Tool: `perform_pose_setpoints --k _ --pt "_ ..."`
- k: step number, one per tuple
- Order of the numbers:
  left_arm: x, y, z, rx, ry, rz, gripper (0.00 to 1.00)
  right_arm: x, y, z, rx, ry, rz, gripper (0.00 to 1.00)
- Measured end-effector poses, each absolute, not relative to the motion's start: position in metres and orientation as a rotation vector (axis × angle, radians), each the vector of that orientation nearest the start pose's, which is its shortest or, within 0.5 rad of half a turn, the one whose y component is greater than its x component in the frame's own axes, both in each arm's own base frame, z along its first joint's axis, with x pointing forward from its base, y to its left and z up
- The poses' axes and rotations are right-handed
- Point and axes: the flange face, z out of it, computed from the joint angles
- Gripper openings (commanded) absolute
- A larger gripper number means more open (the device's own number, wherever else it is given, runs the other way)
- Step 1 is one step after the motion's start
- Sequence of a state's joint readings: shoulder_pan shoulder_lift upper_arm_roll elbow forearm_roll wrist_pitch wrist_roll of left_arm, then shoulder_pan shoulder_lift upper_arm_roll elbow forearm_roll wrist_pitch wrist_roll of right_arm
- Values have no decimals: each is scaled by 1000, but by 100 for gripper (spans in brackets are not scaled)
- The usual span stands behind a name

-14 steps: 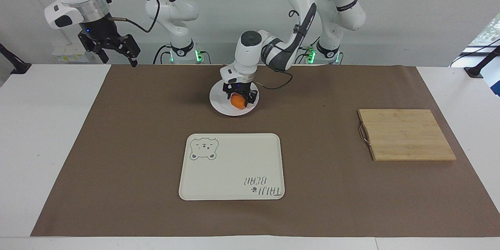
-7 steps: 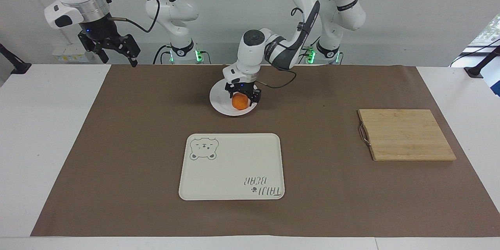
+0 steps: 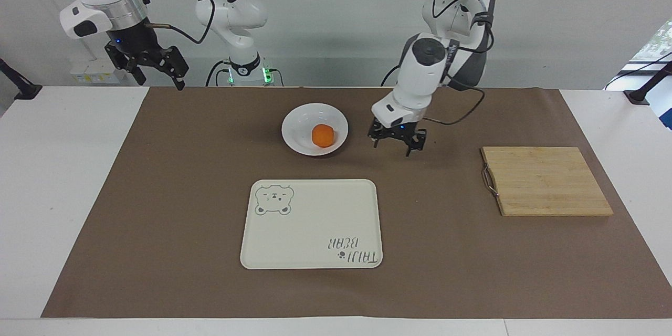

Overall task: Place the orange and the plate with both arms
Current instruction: 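Carry the orange with the left gripper and release it onto the plate, then withdraw the left gripper to the cutting board edge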

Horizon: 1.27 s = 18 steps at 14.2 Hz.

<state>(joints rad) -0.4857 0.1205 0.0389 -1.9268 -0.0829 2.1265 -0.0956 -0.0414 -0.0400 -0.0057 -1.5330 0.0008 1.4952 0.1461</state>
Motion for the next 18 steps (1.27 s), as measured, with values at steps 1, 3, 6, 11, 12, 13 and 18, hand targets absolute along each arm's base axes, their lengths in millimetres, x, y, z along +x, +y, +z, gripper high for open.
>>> perform_pose_setpoints --k 1,3,6,11,12,13,18 --pt "546 -232 446 -3192 475 -126 100 534 -25 657 -3126 303 -3 100" --pt "558 -184 475 -3191 465 -156 100 534 -25 657 -3126 303 -3 100" --pt "562 -142 522 -3166 469 -142 100 534 -25 657 -3126 303 -3 100" --pt "564 -104 605 -3089 441 -170 100 534 -25 657 -3126 303 -3 100" --pt "564 -98 617 -3089 434 -167 100 534 -25 657 -3126 303 -3 100" --pt "562 -93 626 -3089 429 -156 100 534 -25 657 -3126 303 -3 100" --pt "556 -96 638 -3100 439 -127 100 534 -25 657 -3126 302 -2 100"
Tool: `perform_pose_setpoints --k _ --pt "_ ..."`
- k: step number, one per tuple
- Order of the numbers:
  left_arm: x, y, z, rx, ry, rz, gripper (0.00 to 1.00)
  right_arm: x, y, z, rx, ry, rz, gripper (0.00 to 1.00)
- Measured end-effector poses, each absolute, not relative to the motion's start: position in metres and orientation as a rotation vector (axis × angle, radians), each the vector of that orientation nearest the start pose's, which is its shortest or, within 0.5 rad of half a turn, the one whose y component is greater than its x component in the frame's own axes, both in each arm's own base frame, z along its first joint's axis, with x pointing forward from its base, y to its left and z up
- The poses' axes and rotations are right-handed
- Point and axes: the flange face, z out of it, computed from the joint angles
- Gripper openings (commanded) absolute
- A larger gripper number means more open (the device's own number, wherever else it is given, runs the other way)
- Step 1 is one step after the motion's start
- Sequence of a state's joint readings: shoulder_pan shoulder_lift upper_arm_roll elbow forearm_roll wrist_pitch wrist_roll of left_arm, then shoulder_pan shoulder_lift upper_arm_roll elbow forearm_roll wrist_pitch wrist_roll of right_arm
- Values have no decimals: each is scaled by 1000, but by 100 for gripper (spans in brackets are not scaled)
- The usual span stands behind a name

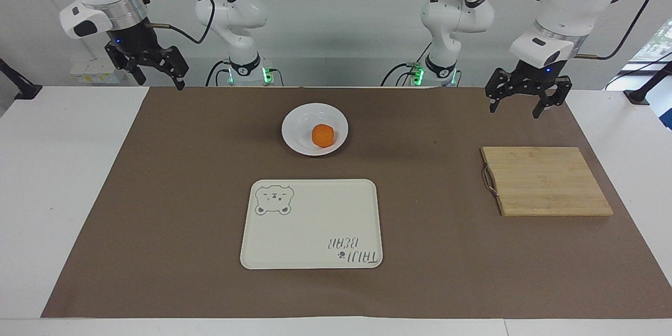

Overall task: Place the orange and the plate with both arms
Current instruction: 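Withdraw the left gripper to the cutting board edge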

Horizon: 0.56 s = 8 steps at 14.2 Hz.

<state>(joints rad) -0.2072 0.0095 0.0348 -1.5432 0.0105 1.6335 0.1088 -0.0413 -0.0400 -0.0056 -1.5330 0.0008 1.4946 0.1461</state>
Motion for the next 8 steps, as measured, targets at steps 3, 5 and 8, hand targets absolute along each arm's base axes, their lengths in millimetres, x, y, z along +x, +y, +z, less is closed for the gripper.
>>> perform_pose_setpoints --k 3,5,8 --pt "551 -88 631 -3103 421 -72 100 533 -24 657 -3127 299 5 100" --pt "546 -84 630 -3105 410 -56 100 533 -26 656 -3126 305 11 100" --pt "541 -81 630 -3112 369 -40 100 532 -22 651 -3132 218 31 100"
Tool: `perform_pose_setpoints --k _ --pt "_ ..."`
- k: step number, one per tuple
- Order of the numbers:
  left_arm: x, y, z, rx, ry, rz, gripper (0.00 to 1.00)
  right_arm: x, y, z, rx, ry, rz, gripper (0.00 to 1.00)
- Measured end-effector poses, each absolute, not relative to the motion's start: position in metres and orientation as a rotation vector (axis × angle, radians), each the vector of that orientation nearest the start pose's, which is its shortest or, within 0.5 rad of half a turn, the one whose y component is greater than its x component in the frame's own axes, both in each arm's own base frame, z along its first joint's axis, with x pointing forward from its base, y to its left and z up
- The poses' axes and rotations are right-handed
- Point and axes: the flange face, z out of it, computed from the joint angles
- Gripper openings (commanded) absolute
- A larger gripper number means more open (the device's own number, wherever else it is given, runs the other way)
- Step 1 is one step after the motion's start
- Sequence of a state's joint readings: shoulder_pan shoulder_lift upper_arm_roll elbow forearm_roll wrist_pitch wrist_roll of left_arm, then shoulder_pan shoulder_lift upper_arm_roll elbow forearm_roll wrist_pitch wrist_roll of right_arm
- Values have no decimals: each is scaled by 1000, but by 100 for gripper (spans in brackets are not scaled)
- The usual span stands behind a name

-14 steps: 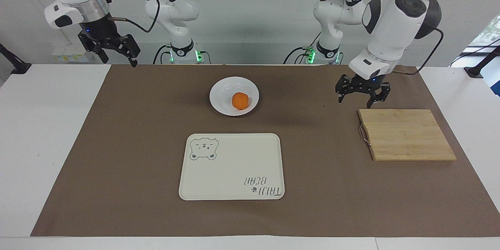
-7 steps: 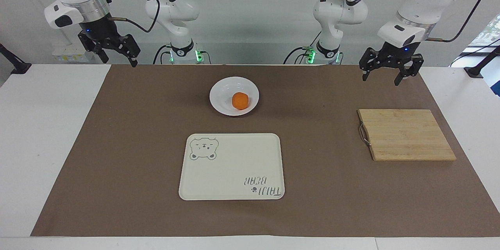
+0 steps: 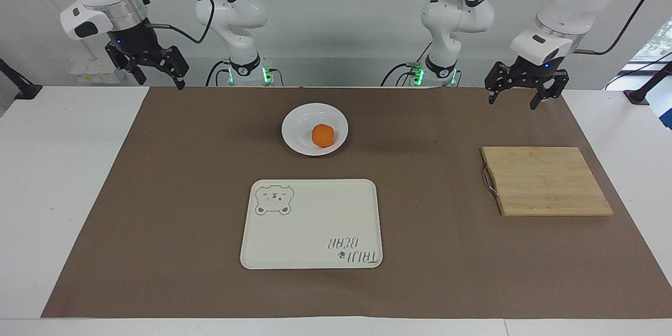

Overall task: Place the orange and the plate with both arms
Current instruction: 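Withdraw the left gripper to the cutting board edge, then reach the right gripper to the white plate rim and grasp it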

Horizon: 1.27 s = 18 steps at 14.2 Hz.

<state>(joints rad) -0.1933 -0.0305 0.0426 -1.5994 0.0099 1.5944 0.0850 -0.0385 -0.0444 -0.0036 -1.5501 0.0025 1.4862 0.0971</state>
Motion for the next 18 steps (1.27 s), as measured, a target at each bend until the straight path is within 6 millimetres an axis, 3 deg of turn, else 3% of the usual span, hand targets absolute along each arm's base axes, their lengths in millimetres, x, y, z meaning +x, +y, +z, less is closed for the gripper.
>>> perform_pose_setpoints --k 2,6,10,13,18 --pt "541 -81 630 -3121 316 -42 100 532 -12 631 -3092 164 68 100" --pt "541 -81 630 -3129 307 -42 100 538 17 564 -2995 116 130 100" --pt "541 -81 630 -3130 303 -42 100 538 59 495 -2883 -64 223 100" --pt "541 -81 630 -3131 299 -42 100 540 60 440 -2822 -189 181 100" --pt "541 -81 630 -3131 296 -42 100 540 82 384 -2608 -241 211 100"
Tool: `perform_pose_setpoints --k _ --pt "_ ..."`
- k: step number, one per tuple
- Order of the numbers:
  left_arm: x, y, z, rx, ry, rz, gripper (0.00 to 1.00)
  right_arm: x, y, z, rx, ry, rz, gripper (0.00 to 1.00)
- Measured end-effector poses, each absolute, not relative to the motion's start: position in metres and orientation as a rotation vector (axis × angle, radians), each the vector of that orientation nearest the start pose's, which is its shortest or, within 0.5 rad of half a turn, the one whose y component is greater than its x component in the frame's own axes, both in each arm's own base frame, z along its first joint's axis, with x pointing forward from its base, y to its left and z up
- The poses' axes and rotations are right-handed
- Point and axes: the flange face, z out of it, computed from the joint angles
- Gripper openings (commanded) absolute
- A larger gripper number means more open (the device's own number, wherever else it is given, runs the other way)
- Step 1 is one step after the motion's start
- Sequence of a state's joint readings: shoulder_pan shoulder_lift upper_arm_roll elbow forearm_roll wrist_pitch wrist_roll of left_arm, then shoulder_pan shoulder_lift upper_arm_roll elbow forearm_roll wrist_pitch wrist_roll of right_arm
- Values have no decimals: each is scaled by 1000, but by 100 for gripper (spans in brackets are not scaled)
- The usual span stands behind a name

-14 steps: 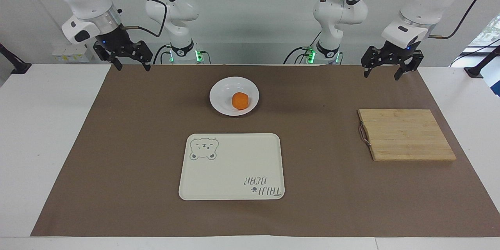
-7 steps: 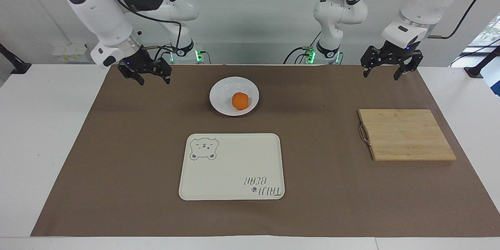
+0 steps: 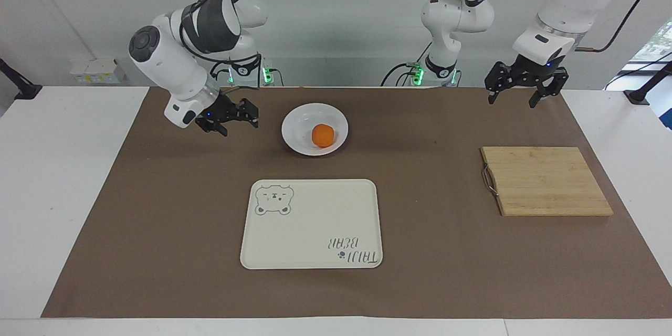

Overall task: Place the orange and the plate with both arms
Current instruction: 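Reach the right gripper to the white plate rim and grasp it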

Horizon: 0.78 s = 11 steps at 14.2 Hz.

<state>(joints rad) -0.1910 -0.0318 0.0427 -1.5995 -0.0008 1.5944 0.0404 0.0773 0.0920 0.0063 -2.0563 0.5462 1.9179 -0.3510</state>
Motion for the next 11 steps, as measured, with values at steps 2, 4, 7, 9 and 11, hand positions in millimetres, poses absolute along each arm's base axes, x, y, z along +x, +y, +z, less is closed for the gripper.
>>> perform_pose_setpoints --k 2,4,7,9,11 --pt "541 -81 630 -3131 296 -42 100 531 88 353 -2500 -227 197 100" --pt "541 -80 630 -3131 296 -42 100 513 97 309 -2418 -226 166 100" --pt "541 -80 630 -3131 296 -42 100 490 119 268 -2372 -225 196 100" --pt "541 -80 630 -3131 295 -42 100 485 129 267 -2363 -235 208 100" --pt "541 -80 630 -3131 295 -42 100 481 130 266 -2360 -238 219 100"
